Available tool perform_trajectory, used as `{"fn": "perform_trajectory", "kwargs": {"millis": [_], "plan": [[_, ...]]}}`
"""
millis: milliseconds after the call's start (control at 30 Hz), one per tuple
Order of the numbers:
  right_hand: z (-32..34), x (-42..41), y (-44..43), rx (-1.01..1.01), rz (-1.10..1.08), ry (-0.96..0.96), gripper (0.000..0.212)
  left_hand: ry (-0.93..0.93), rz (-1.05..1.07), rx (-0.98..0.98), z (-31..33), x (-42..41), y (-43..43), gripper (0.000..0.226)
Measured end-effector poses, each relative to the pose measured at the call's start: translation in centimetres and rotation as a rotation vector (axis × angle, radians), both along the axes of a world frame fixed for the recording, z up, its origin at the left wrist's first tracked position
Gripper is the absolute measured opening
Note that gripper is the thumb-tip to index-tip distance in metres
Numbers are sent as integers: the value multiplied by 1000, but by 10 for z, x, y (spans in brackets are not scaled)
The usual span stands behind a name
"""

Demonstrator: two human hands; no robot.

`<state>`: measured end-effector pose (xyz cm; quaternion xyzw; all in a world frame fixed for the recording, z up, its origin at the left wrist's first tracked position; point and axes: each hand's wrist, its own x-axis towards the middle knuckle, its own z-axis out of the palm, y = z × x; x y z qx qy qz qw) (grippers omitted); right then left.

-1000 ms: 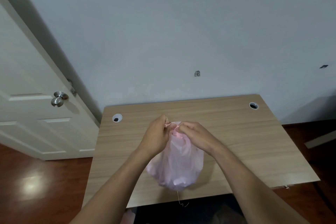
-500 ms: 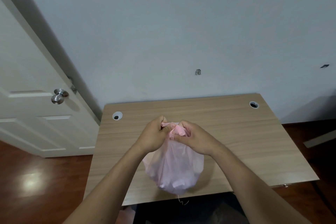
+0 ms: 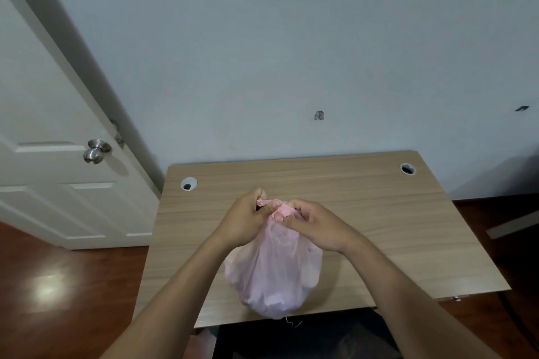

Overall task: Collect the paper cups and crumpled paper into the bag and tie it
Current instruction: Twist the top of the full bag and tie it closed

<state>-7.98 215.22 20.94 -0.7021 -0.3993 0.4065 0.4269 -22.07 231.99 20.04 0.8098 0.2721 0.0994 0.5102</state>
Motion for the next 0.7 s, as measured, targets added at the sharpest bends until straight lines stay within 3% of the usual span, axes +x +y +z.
{"fn": "perform_trajectory", "kwargs": {"millis": [133,300,500,600,700], "plan": [[1,-6,3,42,-52,27,31,21,-20,-55,-6,-4,0,42],[-13,-2,4,-51,-117,-229,54,79,16,-176,-12,-10,-1,47],[-32,-1,10,-60,-203,-320,45,66,-26,-427,-14,-15,-9,59],[-38,-2,13,-75,-232,-341,45,116,32,-329,-25,-16,-5,74],[-43,-1,13,-122,-260,-407,43,126,123,-117,-34,-16,0,65]]}}
